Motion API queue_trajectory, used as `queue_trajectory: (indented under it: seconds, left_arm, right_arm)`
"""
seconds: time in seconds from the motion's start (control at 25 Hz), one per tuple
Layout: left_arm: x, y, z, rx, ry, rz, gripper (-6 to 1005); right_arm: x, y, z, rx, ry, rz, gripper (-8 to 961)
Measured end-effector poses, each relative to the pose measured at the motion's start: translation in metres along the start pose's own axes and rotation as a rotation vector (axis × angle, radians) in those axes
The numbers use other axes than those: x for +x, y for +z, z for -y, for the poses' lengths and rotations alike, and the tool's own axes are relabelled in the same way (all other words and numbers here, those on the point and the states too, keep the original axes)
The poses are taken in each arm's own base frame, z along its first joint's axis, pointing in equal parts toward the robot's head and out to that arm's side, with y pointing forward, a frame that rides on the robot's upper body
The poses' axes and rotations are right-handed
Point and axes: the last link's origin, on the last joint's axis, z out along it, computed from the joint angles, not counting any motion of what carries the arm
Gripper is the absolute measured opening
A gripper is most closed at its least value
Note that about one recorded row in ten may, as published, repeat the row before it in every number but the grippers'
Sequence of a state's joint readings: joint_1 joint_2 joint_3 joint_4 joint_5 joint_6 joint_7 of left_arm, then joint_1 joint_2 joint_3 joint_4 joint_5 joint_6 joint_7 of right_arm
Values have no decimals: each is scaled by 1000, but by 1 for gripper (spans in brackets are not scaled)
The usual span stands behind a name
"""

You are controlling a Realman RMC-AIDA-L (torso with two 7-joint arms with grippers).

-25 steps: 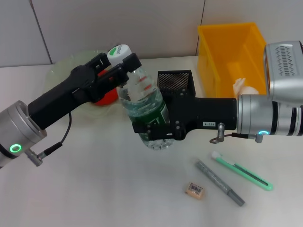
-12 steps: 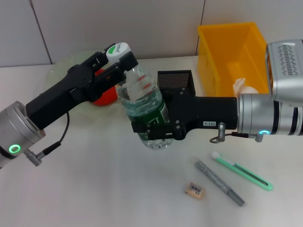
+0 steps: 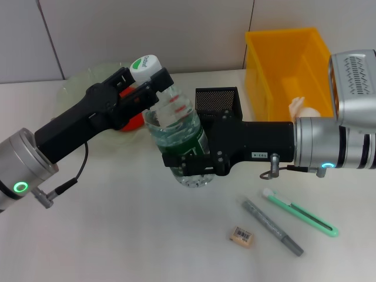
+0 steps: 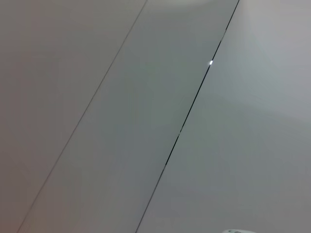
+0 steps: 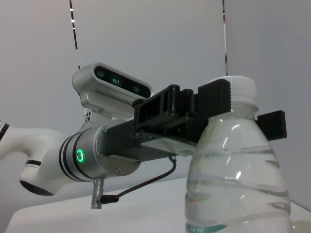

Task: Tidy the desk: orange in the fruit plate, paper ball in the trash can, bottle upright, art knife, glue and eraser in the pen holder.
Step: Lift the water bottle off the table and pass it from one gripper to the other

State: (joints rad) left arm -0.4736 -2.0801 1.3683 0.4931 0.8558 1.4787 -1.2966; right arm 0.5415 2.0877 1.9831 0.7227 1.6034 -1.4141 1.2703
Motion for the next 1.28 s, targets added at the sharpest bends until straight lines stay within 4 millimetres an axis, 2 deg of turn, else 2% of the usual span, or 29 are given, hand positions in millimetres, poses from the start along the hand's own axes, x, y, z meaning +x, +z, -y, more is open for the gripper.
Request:
queue_trajectory:
  seconds: [0.44,0.84,1.0,1.28]
  left_arm:
    - [0,1,-2,-14,37,1,612]
    - [0,1,-2,-14,38,1,485]
    - [0,1,-2,-11,38,2,492]
    - [-1,1,-3,-17,60,2,447]
  right_arm:
    - [1,0,0,1,7,-1,761]
    - [0,1,0,-2,9,0,761]
    - [0,2,-1,-8,11,-4,761]
    - [-1,4,-3,-20,11,3,762]
